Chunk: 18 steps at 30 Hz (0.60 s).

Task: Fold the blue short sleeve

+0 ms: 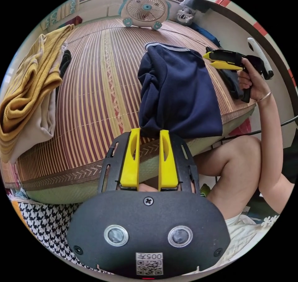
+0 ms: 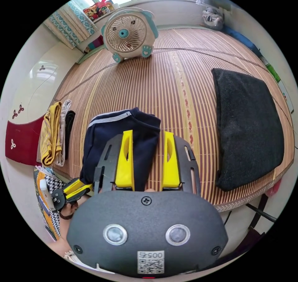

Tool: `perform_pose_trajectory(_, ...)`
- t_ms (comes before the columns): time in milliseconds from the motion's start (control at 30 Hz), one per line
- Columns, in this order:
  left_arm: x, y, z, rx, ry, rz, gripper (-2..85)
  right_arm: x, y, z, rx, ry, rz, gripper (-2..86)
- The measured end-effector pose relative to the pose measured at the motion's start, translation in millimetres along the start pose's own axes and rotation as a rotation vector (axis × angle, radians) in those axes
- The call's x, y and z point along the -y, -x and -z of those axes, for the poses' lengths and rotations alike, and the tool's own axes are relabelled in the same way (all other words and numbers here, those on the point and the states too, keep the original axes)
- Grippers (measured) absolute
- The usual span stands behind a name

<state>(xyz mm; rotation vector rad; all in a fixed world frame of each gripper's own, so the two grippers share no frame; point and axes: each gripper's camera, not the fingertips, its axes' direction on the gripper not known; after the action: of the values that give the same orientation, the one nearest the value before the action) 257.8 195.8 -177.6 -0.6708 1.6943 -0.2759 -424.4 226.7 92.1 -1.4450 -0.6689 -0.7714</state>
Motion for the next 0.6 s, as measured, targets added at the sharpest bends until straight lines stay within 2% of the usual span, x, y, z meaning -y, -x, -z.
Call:
perform_pose_trajectory(300, -16, 0, 1, -0.021, 0.022, -0.009, 8.0, -17, 5, -38, -0.073, 0.091, 0.012, 12.2)
perform_pose_trajectory(600, -55, -1, 11, -0.026, -0.05, -0.036, 5.7, -76, 25, -28, -0.097, 0.023, 0.017, 1.0)
